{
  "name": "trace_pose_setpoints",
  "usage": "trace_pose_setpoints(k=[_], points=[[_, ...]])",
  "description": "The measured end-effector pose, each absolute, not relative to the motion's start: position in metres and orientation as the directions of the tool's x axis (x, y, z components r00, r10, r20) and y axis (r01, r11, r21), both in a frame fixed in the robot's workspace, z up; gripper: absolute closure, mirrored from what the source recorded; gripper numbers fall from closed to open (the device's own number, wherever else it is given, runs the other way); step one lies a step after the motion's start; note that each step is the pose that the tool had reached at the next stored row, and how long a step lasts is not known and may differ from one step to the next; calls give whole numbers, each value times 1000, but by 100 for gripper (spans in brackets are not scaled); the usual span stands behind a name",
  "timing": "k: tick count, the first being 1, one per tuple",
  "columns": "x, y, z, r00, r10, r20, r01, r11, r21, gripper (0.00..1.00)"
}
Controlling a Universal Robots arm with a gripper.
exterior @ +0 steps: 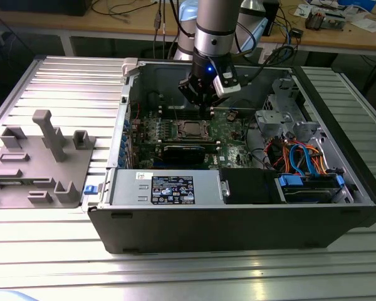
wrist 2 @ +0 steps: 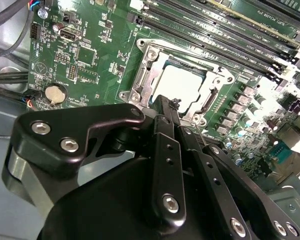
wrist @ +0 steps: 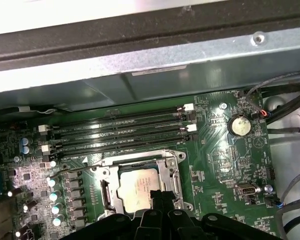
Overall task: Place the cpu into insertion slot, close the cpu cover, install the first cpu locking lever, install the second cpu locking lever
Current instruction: 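Install the first cpu locking lever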
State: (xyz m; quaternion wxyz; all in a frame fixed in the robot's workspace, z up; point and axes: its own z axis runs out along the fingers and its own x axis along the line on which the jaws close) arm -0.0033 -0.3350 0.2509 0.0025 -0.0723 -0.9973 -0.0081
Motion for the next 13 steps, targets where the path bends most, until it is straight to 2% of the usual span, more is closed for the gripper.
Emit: trace_pose_setpoints(k=[13], points=[[-3,-335,251,-994,106,6,106,994,16,89]])
